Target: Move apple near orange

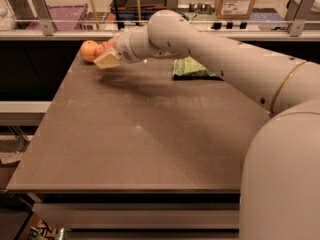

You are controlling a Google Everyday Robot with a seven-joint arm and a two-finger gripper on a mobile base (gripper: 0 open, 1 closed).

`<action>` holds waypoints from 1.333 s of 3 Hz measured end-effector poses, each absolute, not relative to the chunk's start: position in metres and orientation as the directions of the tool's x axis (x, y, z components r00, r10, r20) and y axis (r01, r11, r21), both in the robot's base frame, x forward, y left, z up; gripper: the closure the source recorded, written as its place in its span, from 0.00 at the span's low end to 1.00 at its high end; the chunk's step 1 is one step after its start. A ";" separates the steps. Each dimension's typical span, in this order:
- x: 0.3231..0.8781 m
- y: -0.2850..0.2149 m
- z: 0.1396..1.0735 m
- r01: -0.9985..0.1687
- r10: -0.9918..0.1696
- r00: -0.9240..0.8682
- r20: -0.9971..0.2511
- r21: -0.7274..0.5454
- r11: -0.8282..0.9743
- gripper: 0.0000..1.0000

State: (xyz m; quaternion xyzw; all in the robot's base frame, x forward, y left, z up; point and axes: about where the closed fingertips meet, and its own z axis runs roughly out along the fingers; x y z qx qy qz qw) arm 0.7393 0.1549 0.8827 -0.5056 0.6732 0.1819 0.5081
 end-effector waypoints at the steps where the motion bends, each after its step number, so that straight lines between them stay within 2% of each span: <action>1: 0.749 0.155 0.876 -0.867 -0.481 0.017 -0.877 -0.252 0.430 1.00; 4: 0.755 0.148 0.851 -0.851 -0.477 -0.009 -0.879 -0.244 0.466 1.00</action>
Offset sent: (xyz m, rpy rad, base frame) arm 0.0200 -0.0079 -0.0234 0.0208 0.0204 -0.0401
